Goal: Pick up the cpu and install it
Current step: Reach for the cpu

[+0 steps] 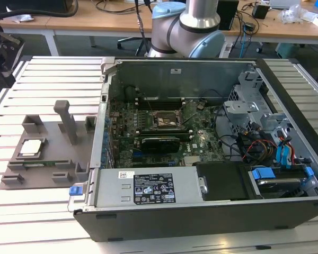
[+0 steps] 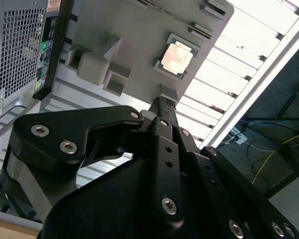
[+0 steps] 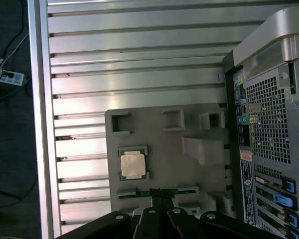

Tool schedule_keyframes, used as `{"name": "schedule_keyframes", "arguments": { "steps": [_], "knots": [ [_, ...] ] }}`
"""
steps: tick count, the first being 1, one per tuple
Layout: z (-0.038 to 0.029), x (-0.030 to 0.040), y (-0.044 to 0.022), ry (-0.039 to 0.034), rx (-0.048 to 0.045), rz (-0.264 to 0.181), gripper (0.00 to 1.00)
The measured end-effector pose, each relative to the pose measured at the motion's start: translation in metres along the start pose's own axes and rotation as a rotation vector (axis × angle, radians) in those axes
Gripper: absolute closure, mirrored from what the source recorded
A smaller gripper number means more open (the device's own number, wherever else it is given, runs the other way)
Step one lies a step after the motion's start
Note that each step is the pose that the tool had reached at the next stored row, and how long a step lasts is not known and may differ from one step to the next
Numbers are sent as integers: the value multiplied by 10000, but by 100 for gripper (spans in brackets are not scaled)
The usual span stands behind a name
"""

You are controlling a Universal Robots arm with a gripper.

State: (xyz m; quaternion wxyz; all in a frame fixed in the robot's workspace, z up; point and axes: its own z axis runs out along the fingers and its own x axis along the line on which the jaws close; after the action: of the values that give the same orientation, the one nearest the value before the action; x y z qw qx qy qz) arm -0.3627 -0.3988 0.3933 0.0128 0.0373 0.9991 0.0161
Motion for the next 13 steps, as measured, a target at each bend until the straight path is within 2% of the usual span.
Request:
{"name": "schedule_keyframes", "arguments": {
  "steps": [7, 9, 13],
  "knots": [
    [-3, 108, -8, 0, 0, 0, 89],
    [-4, 166, -12, 0, 0, 1, 89],
    [-5, 217, -16, -1, 0, 0, 89]
  ]
}}
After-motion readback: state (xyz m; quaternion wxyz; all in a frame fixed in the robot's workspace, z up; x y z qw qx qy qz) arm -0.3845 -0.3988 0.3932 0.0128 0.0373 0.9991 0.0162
